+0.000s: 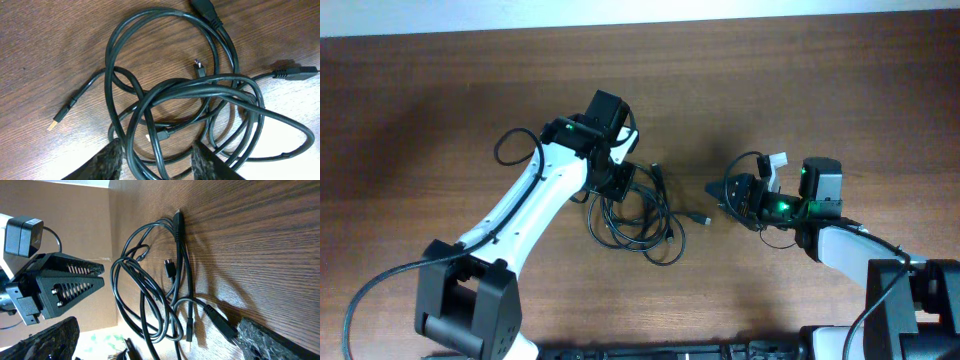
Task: Untangle cables
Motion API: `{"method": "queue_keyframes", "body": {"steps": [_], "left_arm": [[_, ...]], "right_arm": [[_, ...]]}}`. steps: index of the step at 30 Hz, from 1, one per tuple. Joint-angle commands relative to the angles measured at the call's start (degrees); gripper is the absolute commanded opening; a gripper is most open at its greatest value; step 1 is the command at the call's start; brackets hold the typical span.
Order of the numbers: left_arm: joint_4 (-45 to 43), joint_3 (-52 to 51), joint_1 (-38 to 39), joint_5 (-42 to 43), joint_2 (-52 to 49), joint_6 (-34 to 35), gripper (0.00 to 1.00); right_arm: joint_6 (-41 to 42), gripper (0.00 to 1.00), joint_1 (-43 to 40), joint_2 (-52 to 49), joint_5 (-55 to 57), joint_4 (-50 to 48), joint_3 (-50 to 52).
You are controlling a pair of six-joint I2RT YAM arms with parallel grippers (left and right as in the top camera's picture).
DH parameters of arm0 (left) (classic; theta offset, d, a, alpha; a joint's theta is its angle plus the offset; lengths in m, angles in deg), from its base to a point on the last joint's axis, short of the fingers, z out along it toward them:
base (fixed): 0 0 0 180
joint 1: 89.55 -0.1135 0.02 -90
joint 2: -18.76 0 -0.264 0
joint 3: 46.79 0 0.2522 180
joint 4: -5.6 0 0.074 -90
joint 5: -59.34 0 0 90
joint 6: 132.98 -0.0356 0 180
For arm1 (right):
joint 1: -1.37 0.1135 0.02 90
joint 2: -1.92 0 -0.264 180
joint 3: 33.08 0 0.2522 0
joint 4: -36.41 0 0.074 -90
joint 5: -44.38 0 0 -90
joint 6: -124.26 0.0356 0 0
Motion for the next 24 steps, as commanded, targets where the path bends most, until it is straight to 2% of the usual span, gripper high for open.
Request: {"method": "queue_keyframes", "body": {"steps": [1,5,8,10,11,13,19,24], "left_arm": [[-0.35,1.51,0.09,0.17,1.22,0.28,0.55],[-0.33,1.49,0.09,0.15,1.2,-0.94,0.51],[-0.31,1.49,0.09,-7.96,1.2,-0.92,0.5],[-0.2,1.49,0.09,-13.18,1.2,-0.96,0.4],[-0.15,1.49,0.09,-15.06,1.18,-2.05,0.39],[-0.11,1.38,0.15,-14.86,0.76,-4.44,0.4],[-0.09,0.52,0.35,-15.47,-0.76,-4.37,0.36],[-0.04,0.5,1.11,-11.96,-0.83,-4.37,0.38]], "right_arm": [[-0.87,0.99,-0.17,0.28,0.52,-0.02,-0.11],[-0.87,0.99,-0.17,0.28,0.52,-0.02,-0.11],[-0.87,0.99,-0.17,0.28,0.52,0.0,-0.11],[-0.87,0.99,-0.17,0.28,0.52,0.0,-0.11],[-0.87,0.99,-0.17,0.28,0.52,0.0,-0.11],[-0.87,0.99,-0.17,0.28,0.52,0.0,-0.11],[-0.87,0.99,-0.17,0.28,0.52,0.0,-0.11],[-0.87,0.99,-0.17,0.28,0.52,0.0,-0.11]]}}
